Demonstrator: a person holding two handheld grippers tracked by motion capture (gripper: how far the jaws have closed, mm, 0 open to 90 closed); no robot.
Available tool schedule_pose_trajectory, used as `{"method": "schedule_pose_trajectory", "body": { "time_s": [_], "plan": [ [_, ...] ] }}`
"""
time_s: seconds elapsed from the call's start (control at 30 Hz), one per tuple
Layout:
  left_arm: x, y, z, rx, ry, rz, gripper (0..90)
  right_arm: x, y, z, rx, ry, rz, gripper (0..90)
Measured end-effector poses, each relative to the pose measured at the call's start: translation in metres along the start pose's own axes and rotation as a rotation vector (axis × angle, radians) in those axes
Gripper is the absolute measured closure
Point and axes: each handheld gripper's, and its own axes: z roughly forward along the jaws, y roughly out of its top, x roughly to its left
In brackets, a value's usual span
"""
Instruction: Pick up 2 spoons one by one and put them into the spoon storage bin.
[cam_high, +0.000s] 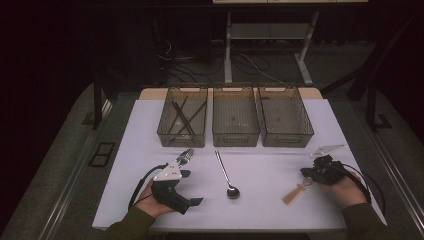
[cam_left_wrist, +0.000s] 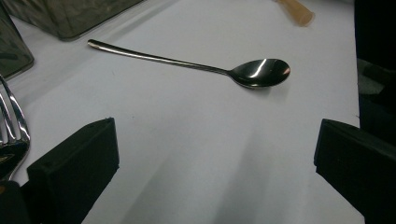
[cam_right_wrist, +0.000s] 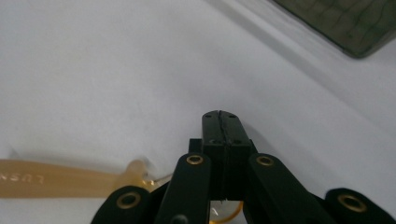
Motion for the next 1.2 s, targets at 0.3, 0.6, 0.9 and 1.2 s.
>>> {"method": "schedule_pose_trajectory", "body": {
  "time_s": [0.3, 0.6, 0.9, 1.2],
  "plan": [
    [-0.001, 0.000, 0.001, -0.007, 0.001, -0.012, 0.0, 0.000, -0.009, -0.006, 0.011, -0.006, 0.011, 89.9],
    [-0.001, 0.000, 0.002, -0.004, 0.000, -0.014, 0.0, 0.002, -0.020, -0.015, 0.014, -0.005, 0.017, 89.9],
    [-0.001, 0.000, 0.003, 0.001, -0.002, -0.014, 0.0, 0.005, -0.031, -0.023, 0.019, 0.005, 0.026, 89.9],
    [-0.001, 0.000, 0.003, 0.004, -0.003, -0.012, 0.0, 0.010, -0.039, -0.029, 0.034, 0.020, 0.021, 90.0]
  ]
}}
